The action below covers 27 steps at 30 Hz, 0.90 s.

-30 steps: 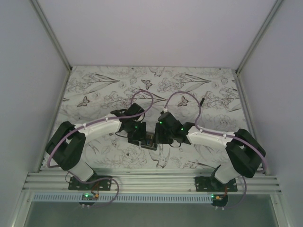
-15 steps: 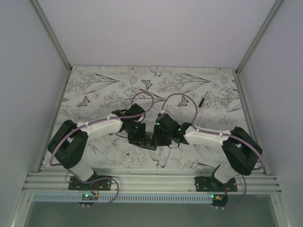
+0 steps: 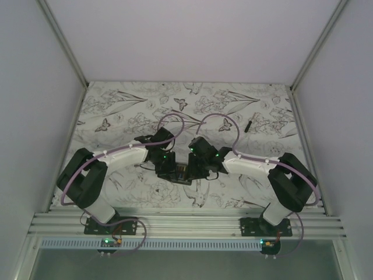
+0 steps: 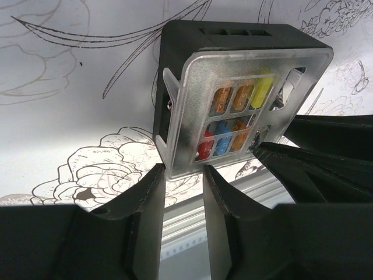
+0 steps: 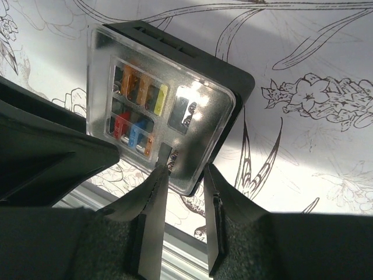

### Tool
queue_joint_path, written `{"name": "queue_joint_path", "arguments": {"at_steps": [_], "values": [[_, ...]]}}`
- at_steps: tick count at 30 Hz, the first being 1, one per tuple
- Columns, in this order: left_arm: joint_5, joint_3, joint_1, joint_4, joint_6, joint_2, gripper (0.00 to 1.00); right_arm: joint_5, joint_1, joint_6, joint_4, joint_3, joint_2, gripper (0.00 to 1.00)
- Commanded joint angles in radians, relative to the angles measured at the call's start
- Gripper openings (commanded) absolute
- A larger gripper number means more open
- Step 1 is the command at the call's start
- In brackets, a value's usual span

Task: Snap on the fuse box
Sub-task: Close the fuse box cover on the fuse box base.

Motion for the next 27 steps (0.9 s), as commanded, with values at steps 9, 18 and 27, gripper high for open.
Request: {"name": "queue_joint_path", "arguments": {"at_steps": [9,18,27], "values": [[0.018,-0.215,0.107,0.124,-0.107,0.111,0.11,0.138,0.051,-0.066,-0.139,-0.002,0.117,0.27],[0.013,-0.215,0.112,0.13,-0.08,-0.121,0.3,0.123,0.051,-0.097,-0.091,0.054,0.031,0.29],[-0.045,-0.152,0.099,0.05,-0.002,-0.205,0.33,0.091,0.051,-0.071,-0.023,0.046,-0.037,0.35]]}}
